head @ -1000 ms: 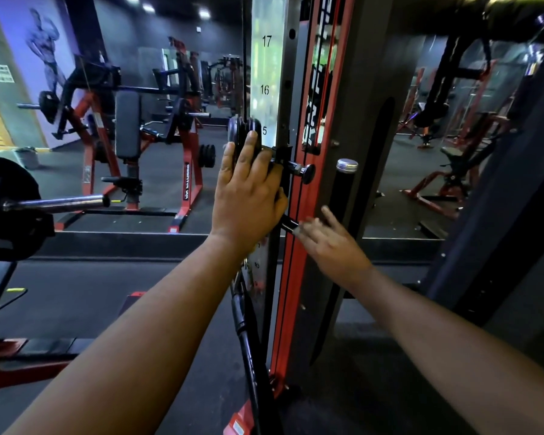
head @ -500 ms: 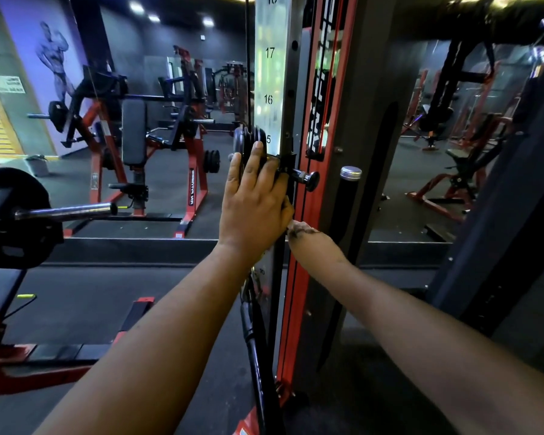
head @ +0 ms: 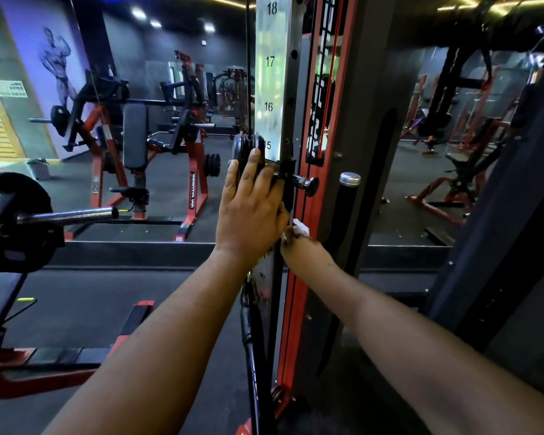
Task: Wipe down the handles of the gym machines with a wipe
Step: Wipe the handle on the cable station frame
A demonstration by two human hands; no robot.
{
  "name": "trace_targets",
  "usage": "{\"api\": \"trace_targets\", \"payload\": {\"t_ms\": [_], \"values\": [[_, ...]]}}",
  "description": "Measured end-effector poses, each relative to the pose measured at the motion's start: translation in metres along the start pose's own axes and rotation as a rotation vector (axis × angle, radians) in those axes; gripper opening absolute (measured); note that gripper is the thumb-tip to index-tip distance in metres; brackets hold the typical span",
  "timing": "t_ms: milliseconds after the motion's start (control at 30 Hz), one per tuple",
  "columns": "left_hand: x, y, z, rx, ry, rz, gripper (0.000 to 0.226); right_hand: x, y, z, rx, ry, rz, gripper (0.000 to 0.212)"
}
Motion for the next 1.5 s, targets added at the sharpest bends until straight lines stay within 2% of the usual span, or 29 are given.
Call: {"api": "trace_targets", "payload": {"t_ms": [33, 67, 100, 167, 233, 300, 333, 367, 467, 533, 600, 700, 800, 867, 1000, 1133, 1300, 1500], "values": [[0.001, 0.000, -0.001, 0.000, 0.007, -0.001, 0.038, -0.006, 0.007, -0.003, 0.102, 0.064, -0.044, 0.030], [0.001, 0.000, -0.001, 0.000, 0.017, 0.000, 0.038, -0.001, 0.015, -0.001, 0.118, 0.167, -0.096, 0.031], [0.002, 0.000, 0.000, 0.000, 0.026, 0.000, 0.038, 0.004, 0.026, 0.002, 0.151, 0.179, -0.068, 0.035], [0.003, -0.001, 0.001, 0.003, 0.036, -0.002, 0.039, 0.021, 0.054, 0.014, 0.214, 0.154, 0.137, 0.048], [0.003, 0.000, 0.000, 0.001, 0.039, -0.007, 0.039, 0.052, 0.077, 0.042, 0.167, 0.109, 0.443, 0.056], [0.003, 0.000, -0.001, -0.003, 0.050, -0.020, 0.040, 0.080, 0.092, 0.072, 0.105, 0.031, 0.692, 0.049], [0.003, 0.000, -0.001, -0.006, 0.057, -0.029, 0.041, 0.085, 0.094, 0.082, 0.086, 0.026, 0.737, 0.046], [0.003, 0.000, -0.002, -0.012, 0.060, -0.041, 0.042, 0.082, 0.091, 0.087, 0.070, 0.052, 0.713, 0.044], [0.002, 0.001, -0.002, -0.030, 0.049, -0.102, 0.049, 0.039, 0.087, 0.072, 0.054, 0.160, 0.483, 0.039], [0.003, 0.006, 0.002, -0.040, 0.017, -0.155, 0.055, 0.012, 0.094, 0.055, 0.081, 0.118, 0.404, 0.047], [0.006, 0.015, 0.011, -0.048, -0.027, -0.204, 0.059, -0.001, 0.104, 0.040, 0.070, -0.049, 0.417, 0.049], [0.008, 0.031, 0.032, -0.089, -0.057, -0.269, 0.064, -0.034, 0.109, 0.033, 0.015, -0.403, 0.324, 0.051], [0.005, 0.048, 0.069, -0.176, -0.029, -0.351, 0.067, -0.063, 0.123, 0.037, 0.005, -0.589, 0.307, 0.050], [-0.002, 0.060, 0.103, -0.239, 0.030, -0.458, 0.069, -0.081, 0.140, 0.046, -0.015, -0.684, 0.298, 0.047], [-0.019, 0.082, 0.178, -0.353, 0.135, -0.734, 0.074, -0.122, 0.189, 0.078, -0.137, -0.801, 0.170, 0.047], [-0.027, 0.096, 0.255, -0.435, 0.194, -0.891, 0.076, -0.164, 0.248, 0.125, -0.250, -0.805, 0.093, 0.044], [-0.038, 0.106, 0.362, -0.478, 0.316, -0.968, 0.075, -0.212, 0.328, 0.188, -0.435, -0.832, 0.017, 0.047], [-0.037, 0.108, 0.491, -0.589, 0.450, -1.020, 0.076, -0.273, 0.421, 0.250, -0.628, -0.885, 0.005, 0.031]]}}
Point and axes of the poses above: each hand's wrist, its own y-axis away from the middle knuckle, its own x-axis out of the back of the hand, z = x × y, the point moved 7 cm from there along -y, towards the middle knuckle, and after that the axes turned 6 degrees about -y, right-handed, at the moved point
